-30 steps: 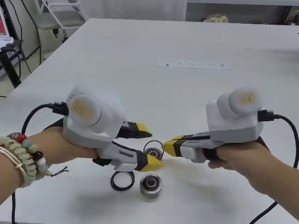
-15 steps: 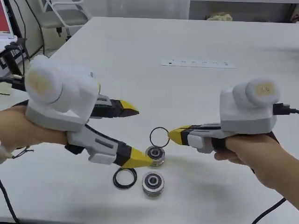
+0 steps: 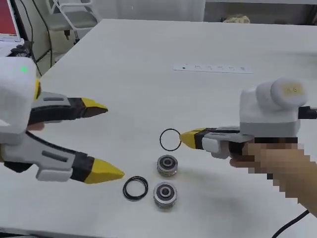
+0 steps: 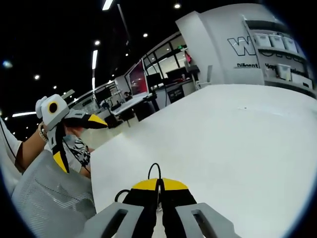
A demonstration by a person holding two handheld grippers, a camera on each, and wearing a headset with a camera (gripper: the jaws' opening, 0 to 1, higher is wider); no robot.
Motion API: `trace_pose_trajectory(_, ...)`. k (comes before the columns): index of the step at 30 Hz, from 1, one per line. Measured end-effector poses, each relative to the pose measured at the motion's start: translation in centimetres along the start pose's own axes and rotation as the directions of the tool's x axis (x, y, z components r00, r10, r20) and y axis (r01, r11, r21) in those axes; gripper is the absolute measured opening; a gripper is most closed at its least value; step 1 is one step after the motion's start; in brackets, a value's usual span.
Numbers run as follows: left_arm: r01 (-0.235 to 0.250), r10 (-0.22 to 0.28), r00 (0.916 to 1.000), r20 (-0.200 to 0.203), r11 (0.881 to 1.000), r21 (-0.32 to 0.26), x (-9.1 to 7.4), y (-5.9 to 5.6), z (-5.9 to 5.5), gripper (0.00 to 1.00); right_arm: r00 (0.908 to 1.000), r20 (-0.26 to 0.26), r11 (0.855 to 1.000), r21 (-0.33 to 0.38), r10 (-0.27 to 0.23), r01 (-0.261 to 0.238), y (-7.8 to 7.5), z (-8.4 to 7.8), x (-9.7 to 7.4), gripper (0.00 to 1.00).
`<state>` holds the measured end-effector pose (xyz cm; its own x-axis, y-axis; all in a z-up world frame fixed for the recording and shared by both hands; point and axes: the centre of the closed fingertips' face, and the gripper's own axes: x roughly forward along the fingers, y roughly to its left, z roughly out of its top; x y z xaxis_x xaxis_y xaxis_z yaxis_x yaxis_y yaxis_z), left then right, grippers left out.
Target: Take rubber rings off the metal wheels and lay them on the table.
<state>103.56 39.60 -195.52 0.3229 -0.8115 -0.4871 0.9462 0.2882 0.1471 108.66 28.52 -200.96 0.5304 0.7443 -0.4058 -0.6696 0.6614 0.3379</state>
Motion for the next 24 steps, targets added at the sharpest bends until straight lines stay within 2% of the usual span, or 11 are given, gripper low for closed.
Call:
trace_pose_trajectory(5,-0.055,0.054,0.9985,-0.005,0.998,-0.040,-1.8,0.1,-1.4,0.75,0.9998,0.010,1.000,0.007,0.015,-0.015,0.6,0.3,0.1,0.00)
trace_pose_trajectory(10,-0.068,0.067,0.9976,-0.019,0.995,-0.075,-2.7,-0.6,-2.9,0.79,0.9996,0.004,1.000,-0.002,0.030,-0.030,1.4,0.4,0.3,0.00)
trace_pose_trajectory(13,-0.095,0.097,0.9953,0.006,0.989,-0.112,-2.8,-0.6,-3.3,0.82,0.9992,0.005,0.999,-0.006,0.040,-0.040,1.8,0.5,0.4,0.00)
trace_pose_trajectory(15,-0.088,0.092,0.9955,0.024,0.987,-0.137,-2.6,-1.2,-3.5,0.83,0.9987,0.005,0.999,-0.007,0.050,-0.050,2.2,0.6,0.5,0.00)
trace_pose_trajectory(21,-0.071,0.075,0.9970,0.018,0.983,-0.169,-2.0,-2.5,-4.3,0.85,0.9966,-0.011,0.997,-0.005,0.082,-0.082,3.4,0.3,0.9,0.00)
trace_pose_trajectory(24,-0.067,0.070,0.9975,0.012,0.983,-0.171,-1.9,-2.8,-4.5,0.86,0.9936,-0.036,0.994,-0.018,0.107,-0.108,4.2,-0.2,1.4,0.00)
